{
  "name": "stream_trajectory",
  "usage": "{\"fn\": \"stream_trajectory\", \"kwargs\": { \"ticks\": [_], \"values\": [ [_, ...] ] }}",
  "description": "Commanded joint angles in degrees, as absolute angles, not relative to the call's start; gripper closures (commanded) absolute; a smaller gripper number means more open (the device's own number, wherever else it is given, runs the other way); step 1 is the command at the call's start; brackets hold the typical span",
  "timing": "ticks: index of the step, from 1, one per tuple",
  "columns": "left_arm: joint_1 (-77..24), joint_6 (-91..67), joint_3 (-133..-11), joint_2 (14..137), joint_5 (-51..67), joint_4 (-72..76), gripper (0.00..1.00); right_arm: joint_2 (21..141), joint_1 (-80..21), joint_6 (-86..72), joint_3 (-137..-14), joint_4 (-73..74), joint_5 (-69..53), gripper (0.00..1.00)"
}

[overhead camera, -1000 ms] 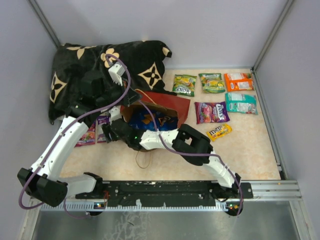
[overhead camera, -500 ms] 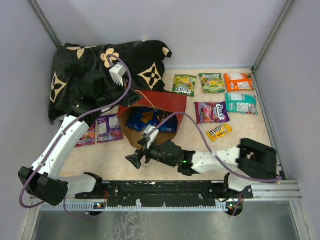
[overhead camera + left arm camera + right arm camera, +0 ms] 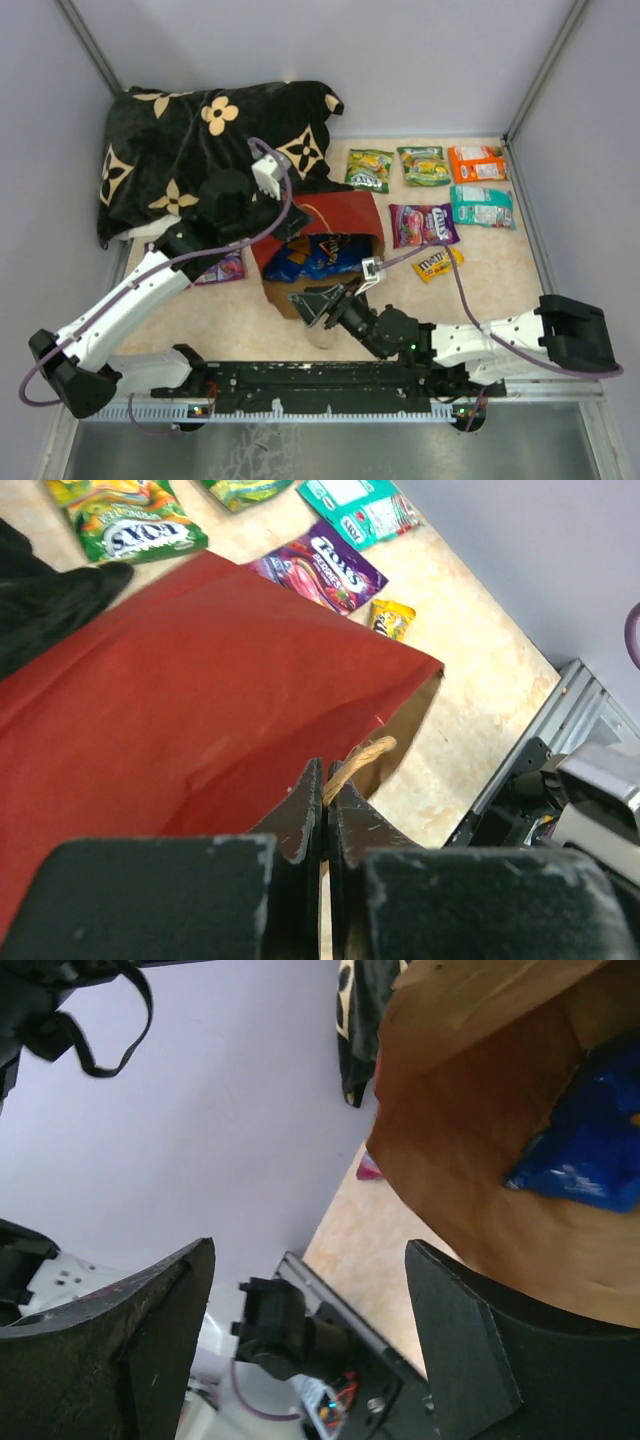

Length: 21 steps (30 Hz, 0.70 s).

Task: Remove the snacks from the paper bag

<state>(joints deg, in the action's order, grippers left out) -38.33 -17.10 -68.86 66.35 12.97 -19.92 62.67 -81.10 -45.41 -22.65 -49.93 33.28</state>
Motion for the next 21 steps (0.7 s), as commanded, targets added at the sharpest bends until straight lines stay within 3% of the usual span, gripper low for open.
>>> {"fn": "stream_trajectory", "kwargs": {
  "ticks": [1,6,10,14,21],
  "values": [
    [-45.4,-18.1,-71.6,68.5,-1.7,-17.8,1.0,65.7,-86.6,-65.2,-29.0,-39.6,55.4,0.23],
    [-50.6,-20.2,-72.5,69.9,-11.8,-16.4,1.0,69.9,-91.2,-95.8,-29.9,-19.0,70.0,0.23],
    [-52.6,-20.4,-73.1,70.6,-13.9,-15.7,1.0,68.3,-94.8,-124.6,-33.9,16.8,79.2,0.22],
    [-53.7,-20.1,-74.2,71.8,-13.9,-16.0,1.0,69.3,-94.9,-152.9,-33.9,46.7,80.0,0.27],
    [-56.1,-19.5,-75.3,74.7,-14.2,-15.5,1.0,62.9,-86.0,-148.4,-29.3,47.8,80.5,0.31]
  ]
}}
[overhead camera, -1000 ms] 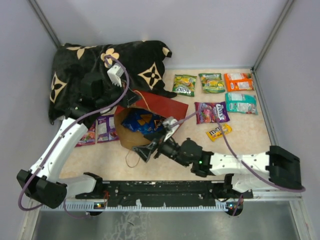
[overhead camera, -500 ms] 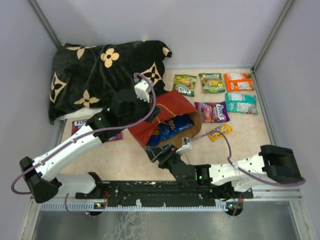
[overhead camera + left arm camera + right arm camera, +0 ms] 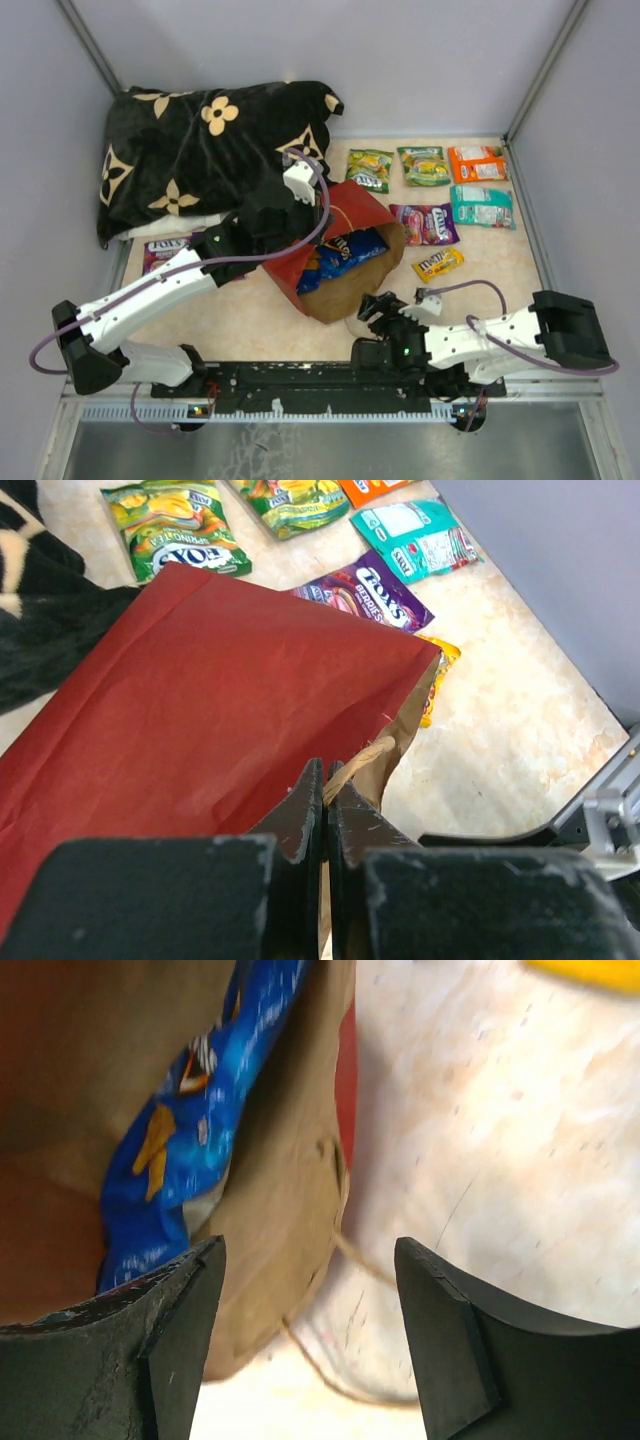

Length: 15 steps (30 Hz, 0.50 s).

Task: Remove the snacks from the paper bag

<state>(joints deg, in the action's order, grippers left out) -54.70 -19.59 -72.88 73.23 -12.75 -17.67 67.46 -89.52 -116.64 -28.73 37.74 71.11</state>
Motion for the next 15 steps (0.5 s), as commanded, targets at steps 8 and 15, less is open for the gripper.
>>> {"fn": "stream_trajectory", "kwargs": {
  "ticks": [8,15],
  "values": [
    [-57.2,-18.4,-76.9,76.9,-15.2,-15.0,1.0,54.3,-67.5,-61.1,-24.5,-26.2,42.9,0.33],
    [-57.3,-17.4,-78.2,77.5,-16.2,-16.0,1.0,62.7,-62.3,-66.8,-28.4,-21.5,31.5,0.32]
  ]
}}
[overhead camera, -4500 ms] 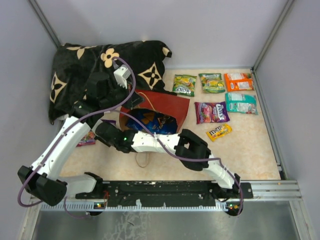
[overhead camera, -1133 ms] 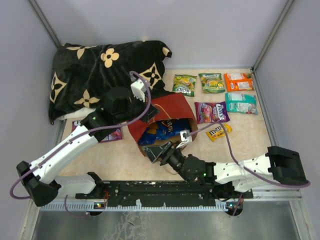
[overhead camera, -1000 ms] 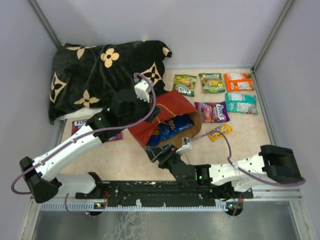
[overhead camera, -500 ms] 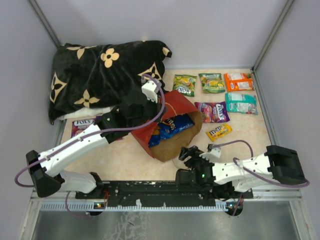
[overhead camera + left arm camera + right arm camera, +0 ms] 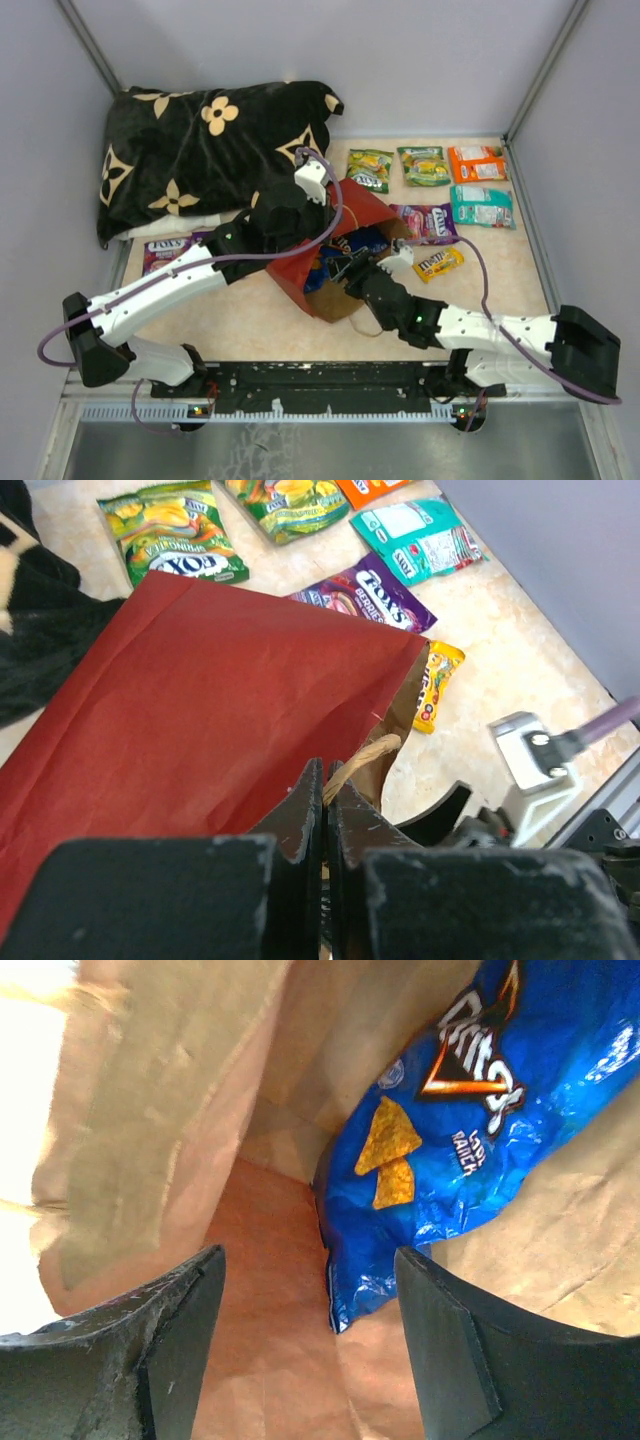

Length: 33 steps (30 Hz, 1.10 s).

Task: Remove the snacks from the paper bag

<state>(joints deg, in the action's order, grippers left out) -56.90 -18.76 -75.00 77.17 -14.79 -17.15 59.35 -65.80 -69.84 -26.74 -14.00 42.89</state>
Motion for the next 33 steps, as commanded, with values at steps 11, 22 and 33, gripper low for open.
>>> {"fn": "stream_trajectory", "kwargs": {
  "ticks": [11,22,33],
  "values": [
    [-57.2,-15.9,-79.9,78.2,-15.8,-17.0,1.0,68.2,-57.2,-79.2,-27.1,-12.9,34.4,0.35],
    [-57.2,-15.9,-79.5,78.5,-14.5,-17.1,1.0,82.4,-50.1,-81.2,-35.7,-6.1,28.7,0.33],
    [-57.1,-14.9,-79.8,78.2,-16.1,-17.1,1.0,85.3,-50.5,-72.0,-44.2,-6.0,31.0,1.0]
  ]
}}
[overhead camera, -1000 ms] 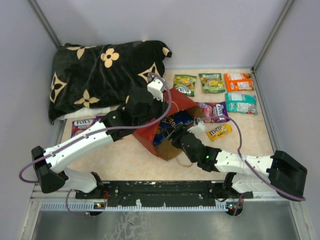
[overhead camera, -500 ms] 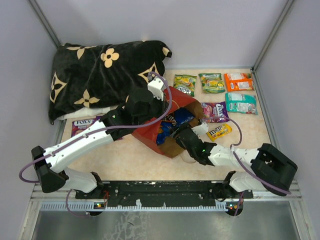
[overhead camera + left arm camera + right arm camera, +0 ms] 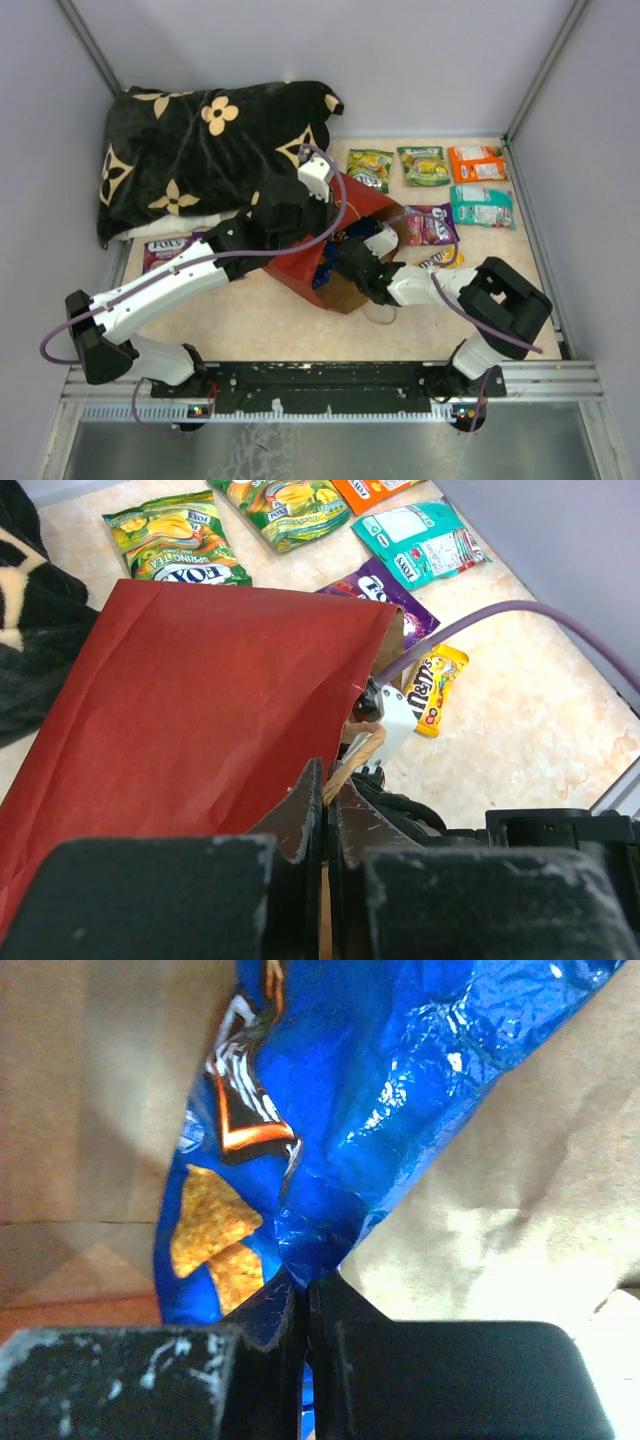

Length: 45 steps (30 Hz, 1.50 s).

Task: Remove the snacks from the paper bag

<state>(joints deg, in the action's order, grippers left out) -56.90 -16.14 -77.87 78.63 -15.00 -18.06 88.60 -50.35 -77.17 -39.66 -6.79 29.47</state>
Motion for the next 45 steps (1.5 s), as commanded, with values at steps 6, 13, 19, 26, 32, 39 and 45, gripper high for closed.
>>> {"fn": "stream_trajectory", "kwargs": {
  "ticks": [6,13,19,26,32,39,45],
  "values": [
    [-55.7,-13.7,-84.2,81.5,-17.3,-19.5,1.0,68.4,-60.2,-66.4,-46.9,7.7,36.9,1.0],
    [-49.3,-11.9,-88.2,83.0,-18.4,-20.8,1.0,46.3,-63.6,-63.1,-44.3,24.9,33.0,1.0],
    [-47.0,-9.5,-90.4,85.2,-24.1,-22.1,1.0,40.6,-63.7,-56.2,-48.9,25.5,23.1,1.0],
    [-47.3,-10.1,-87.0,84.7,-18.1,-18.1,1.0,55.3,-63.6,-44.9,-68.7,25.4,27.1,1.0],
    [-49.8,-10.1,-85.5,80.1,-16.5,-17.3,1.0,68.4,-63.6,-36.7,-85.1,26.4,29.4,1.0],
    [-47.7,-10.6,-81.8,75.6,-24.4,-19.2,1.0,65.6,-63.5,-26.0,-92.4,26.7,23.1,1.0],
    [-39.6,-13.7,-77.3,72.9,-23.5,-19.4,1.0,55.8,-63.5,-20.4,-95.0,26.9,19.5,1.0]
  ]
}}
